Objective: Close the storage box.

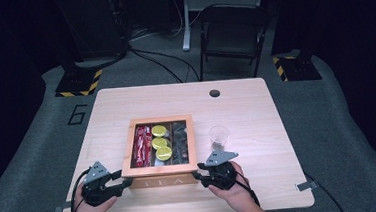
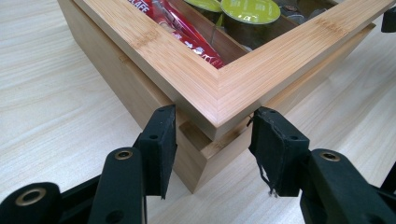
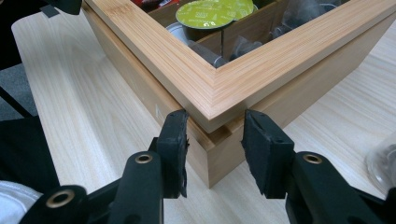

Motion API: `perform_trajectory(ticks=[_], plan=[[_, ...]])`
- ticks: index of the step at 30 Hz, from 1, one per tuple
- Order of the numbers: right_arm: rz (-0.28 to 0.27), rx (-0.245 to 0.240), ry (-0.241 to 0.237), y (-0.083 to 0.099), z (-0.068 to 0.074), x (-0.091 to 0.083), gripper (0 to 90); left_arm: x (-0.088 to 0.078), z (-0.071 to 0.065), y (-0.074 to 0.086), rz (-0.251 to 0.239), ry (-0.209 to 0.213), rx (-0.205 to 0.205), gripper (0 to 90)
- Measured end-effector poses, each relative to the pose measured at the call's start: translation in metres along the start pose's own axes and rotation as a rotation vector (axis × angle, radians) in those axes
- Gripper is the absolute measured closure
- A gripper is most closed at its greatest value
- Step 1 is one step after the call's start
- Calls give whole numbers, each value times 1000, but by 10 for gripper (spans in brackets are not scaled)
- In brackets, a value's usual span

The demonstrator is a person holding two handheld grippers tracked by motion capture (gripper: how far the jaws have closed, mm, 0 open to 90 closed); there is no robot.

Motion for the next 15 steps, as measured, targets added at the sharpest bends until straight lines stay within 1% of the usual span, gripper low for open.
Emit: perform_trajectory(ticks=[7,8,9,10,12,13,14,15], plan=[[0,7,-5,0,0,0,588,0,0,0,4,0,0,502],[-1,2,-6,0,0,1,587,0,1,0,6,-2,-1,495],[4,10,-6,0,1,1,586,1,1,0,3,-4,-7,486],[7,10,-7,0,1,1,584,0,1,1,8,2,-16,476],[11,7,-5,1,1,1,579,1,2,1,17,3,-14,456],[16,4,-2,1,1,1,574,2,2,1,9,10,-28,429],[18,5,3,1,1,2,565,2,2,1,-2,25,-33,409],[3,12,-1,1,0,1,564,1,2,0,-11,25,-30,402]])
Point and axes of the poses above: each handheld gripper's, and its own axes: x roughly forward along the jaws, y roughly out of its underside, z roughly to its left, the point moved 3 cm from there along x, roughly forward along the jaws, and after that the axes turned 8 degrees about y, right-handed, at the moved point
